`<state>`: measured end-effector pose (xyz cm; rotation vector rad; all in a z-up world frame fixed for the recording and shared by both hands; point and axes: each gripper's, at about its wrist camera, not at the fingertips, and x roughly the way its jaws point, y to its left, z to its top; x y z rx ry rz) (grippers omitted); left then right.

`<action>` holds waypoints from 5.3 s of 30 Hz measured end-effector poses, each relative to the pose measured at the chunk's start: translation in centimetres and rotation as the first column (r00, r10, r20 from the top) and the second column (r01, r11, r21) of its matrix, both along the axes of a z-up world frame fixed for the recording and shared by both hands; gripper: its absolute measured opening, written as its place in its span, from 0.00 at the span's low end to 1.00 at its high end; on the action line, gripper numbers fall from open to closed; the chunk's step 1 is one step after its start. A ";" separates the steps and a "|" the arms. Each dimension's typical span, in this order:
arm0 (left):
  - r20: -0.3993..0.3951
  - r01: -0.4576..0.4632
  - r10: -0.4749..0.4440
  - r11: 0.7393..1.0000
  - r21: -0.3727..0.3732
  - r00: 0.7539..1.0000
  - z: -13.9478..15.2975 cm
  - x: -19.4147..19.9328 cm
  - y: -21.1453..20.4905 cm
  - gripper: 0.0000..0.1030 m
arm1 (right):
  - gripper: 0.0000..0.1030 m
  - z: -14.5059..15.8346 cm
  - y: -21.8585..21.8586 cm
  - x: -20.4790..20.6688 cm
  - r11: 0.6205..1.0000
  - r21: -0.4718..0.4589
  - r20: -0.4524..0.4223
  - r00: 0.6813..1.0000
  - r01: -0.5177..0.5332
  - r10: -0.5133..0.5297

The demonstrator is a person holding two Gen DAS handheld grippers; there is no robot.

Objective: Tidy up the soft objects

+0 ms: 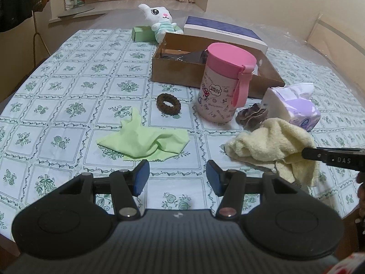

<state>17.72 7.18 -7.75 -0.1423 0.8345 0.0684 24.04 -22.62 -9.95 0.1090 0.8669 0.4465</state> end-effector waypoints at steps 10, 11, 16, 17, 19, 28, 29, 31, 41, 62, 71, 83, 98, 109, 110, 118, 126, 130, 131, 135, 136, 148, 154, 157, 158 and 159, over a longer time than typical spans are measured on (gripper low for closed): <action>0.004 -0.005 0.005 1.000 -0.004 1.000 0.0 -0.3 0.1 0.50 | 0.12 2.6 -2.6 -0.9 0.997 0.057 0.054 0.998 -0.043 0.040; 0.004 -0.006 0.006 1.000 -0.005 1.000 -0.1 -0.3 0.1 0.50 | 0.12 3.2 -2.7 -1.1 0.997 0.065 0.072 0.997 -0.044 0.039; 0.005 -0.006 0.006 1.000 -0.009 1.000 -0.2 -0.1 0.1 0.50 | 0.12 3.8 -0.7 -0.8 0.992 0.089 0.109 0.991 -0.092 0.082; 0.004 -0.008 0.008 1.000 -0.010 1.000 -0.3 -0.1 0.2 0.50 | 0.12 3.3 0.1 -0.6 0.990 0.089 0.102 0.990 -0.108 0.099; -0.001 -0.012 0.012 1.000 -0.010 1.000 -0.4 -0.1 0.3 0.50 | 0.12 2.2 1.7 -0.4 0.986 0.094 0.090 0.987 -0.139 0.131; -0.016 -0.034 0.034 0.999 -0.012 0.999 -1.2 0.2 1.4 0.50 | 0.47 -0.8 4.5 0.3 0.981 0.071 0.024 0.983 -0.181 0.180; -0.018 -0.035 0.035 0.999 -0.012 0.999 -1.3 0.3 1.4 0.50 | 0.53 -0.5 4.3 0.2 0.981 0.065 0.033 0.982 -0.185 0.183; -0.017 -0.036 0.036 0.999 -0.012 0.999 -1.5 0.4 1.5 0.50 | 0.62 0.1 3.5 -0.4 0.984 0.058 0.064 0.984 -0.169 0.166; -0.027 -0.051 0.050 0.999 -0.011 0.998 -2.1 0.7 2.3 0.50 | 0.74 -2.4 0.4 2.5 0.992 0.126 -0.016 1.000 -0.001 0.003; -0.026 -0.058 0.057 0.998 -0.006 0.998 -3.2 1.6 3.1 0.50 | 0.88 -4.5 8.7 3.5 0.997 -0.062 0.013 0.999 -0.046 0.047; -0.018 -0.050 0.050 0.999 -0.003 0.999 -3.6 1.8 3.4 0.50 | 0.69 -4.7 9.7 3.4 0.992 -0.105 0.026 0.997 -0.069 0.072; 0.019 0.013 -0.014 0.997 0.081 1.000 -4.3 2.9 3.5 0.57 | 0.39 -3.8 8.7 2.3 0.992 -0.042 0.045 0.992 -0.115 0.117; -0.007 0.093 -0.096 0.947 0.309 0.995 -7.8 7.2 -0.1 0.65 | 0.40 -4.3 8.3 2.7 0.992 -0.027 0.033 0.992 -0.122 0.123; -0.002 -0.010 0.010 0.980 0.199 1.000 -7.9 8.4 5.0 0.73 | 0.41 -4.6 8.4 2.8 0.990 -0.034 0.042 0.990 -0.137 0.138; -0.005 -0.014 0.015 0.984 0.175 1.000 -8.1 8.5 5.5 0.73 | 0.41 -4.6 8.4 2.8 0.990 -0.033 0.041 0.989 -0.137 0.138; 0.020 -0.013 0.011 0.992 0.124 1.000 -8.2 8.6 6.5 0.46 | 0.42 -4.7 8.5 2.8 0.990 -0.035 0.041 0.989 -0.140 0.141; 0.025 -0.035 0.033 0.994 0.106 0.999 -7.9 8.3 7.2 0.08 | 0.41 -4.7 8.5 2.7 0.990 -0.036 0.042 0.989 -0.140 0.141; 0.020 -0.027 0.025 0.994 0.106 0.999 -7.6 7.9 6.9 0.06 | 0.41 -4.6 8.5 2.7 0.990 -0.035 0.043 0.989 -0.140 0.142; 0.019 -0.023 0.021 0.994 0.103 1.000 -7.5 7.8 6.7 0.06 | 0.41 -4.6 8.5 2.7 0.989 -0.035 0.044 0.989 -0.141 0.143; 0.015 -0.001 0.000 0.996 0.091 1.000 -6.9 6.9 5.8 0.06 | 0.37 -4.4 8.3 2.6 0.989 -0.030 0.050 0.988 -0.147 0.148; 0.015 0.004 -0.006 0.996 0.090 1.000 -6.7 6.7 5.6 0.06 | 0.36 -4.2 8.2 2.5 0.988 -0.028 0.052 0.987 -0.151 0.152; 0.113 0.099 -0.112 0.989 0.113 0.987 -1.5 5.3 3.2 0.06 | 0.33 -0.3 4.8 0.7 0.983 0.062 0.085 0.982 -0.173 0.167; 0.178 0.136 -0.160 0.981 0.139 0.971 1.4 6.7 2.9 0.06 | 0.33 2.9 3.2 0.8 0.982 0.092 0.151 0.977 -0.163 0.148; 0.200 0.155 -0.186 0.975 0.160 0.962 2.5 7.9 2.9 0.06 | 0.33 4.5 2.7 1.4 0.981 0.101 0.188 0.971 -0.167 0.146; 0.206 0.159 -0.193 0.973 0.168 0.959 2.8 8.3 2.8 0.06 | 0.33 5.0 2.6 1.7 0.980 0.106 0.197 0.969 -0.170 0.146; 0.214 0.164 -0.201 0.971 0.176 0.956 3.2 8.8 2.8 0.06 | 0.33 5.5 2.5 2.1 0.979 0.112 0.208 0.967 -0.172 0.146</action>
